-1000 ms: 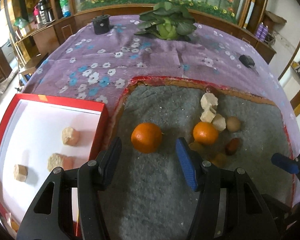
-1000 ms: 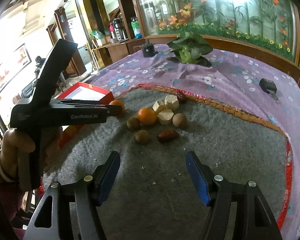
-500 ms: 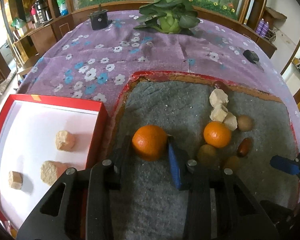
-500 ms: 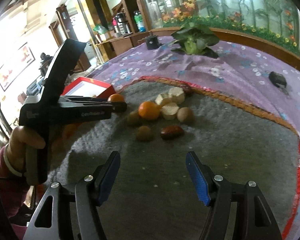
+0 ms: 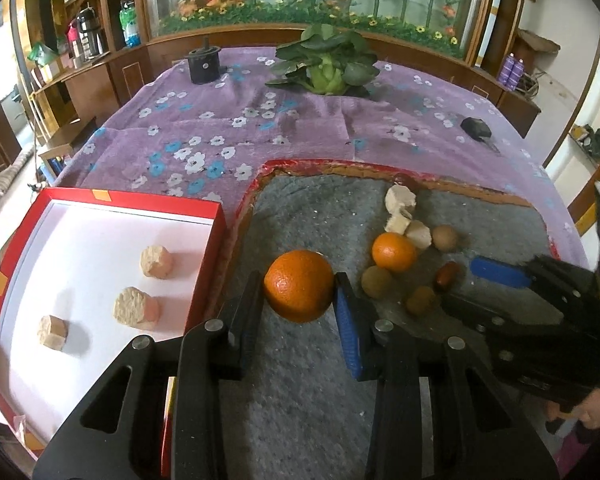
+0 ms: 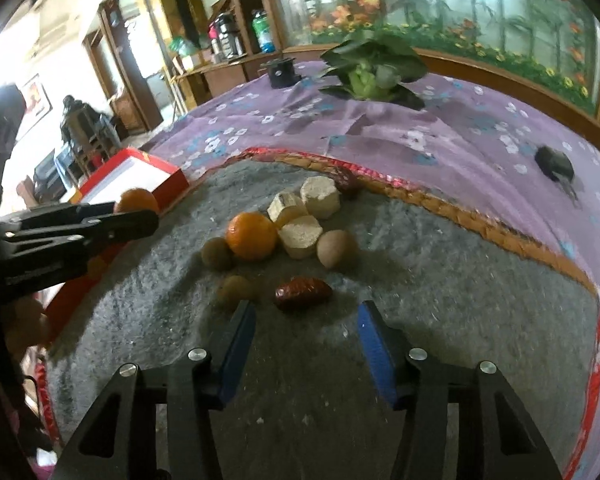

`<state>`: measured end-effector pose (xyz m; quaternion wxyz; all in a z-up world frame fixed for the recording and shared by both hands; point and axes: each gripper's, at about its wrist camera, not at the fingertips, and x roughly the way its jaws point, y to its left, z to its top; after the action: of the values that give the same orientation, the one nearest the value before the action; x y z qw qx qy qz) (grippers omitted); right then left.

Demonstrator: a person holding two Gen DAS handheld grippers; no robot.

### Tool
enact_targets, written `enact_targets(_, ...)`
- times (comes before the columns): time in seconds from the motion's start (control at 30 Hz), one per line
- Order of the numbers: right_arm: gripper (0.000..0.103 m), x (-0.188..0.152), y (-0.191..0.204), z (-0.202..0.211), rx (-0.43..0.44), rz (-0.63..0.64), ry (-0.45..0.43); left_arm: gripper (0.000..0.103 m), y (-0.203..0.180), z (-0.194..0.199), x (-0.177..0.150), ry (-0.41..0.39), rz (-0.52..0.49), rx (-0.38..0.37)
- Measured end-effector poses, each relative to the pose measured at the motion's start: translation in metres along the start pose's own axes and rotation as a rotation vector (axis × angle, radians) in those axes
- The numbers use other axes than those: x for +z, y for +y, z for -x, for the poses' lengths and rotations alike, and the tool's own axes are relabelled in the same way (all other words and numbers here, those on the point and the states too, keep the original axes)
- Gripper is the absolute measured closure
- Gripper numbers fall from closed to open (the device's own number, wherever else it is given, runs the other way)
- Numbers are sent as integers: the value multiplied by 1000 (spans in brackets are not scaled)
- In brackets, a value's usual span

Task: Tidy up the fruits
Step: 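Grasp an orange with the left gripper while the right grasps another dark red date, then carry the orange and the date into the white tray and open both grippers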

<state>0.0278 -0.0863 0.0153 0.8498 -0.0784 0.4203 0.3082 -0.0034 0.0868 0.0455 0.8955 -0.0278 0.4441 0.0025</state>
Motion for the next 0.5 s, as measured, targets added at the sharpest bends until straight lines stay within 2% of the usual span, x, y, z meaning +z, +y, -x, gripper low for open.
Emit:
enact_targets(0.17, 70, 6, 4, -13, -39, 56, 20, 69, -2, 7, -3, -8, -12, 3)
enact_targets(0.5, 70, -3, 7, 19, -22, -6, -9, 69, 15, 28, -10, -40, 25, 22)
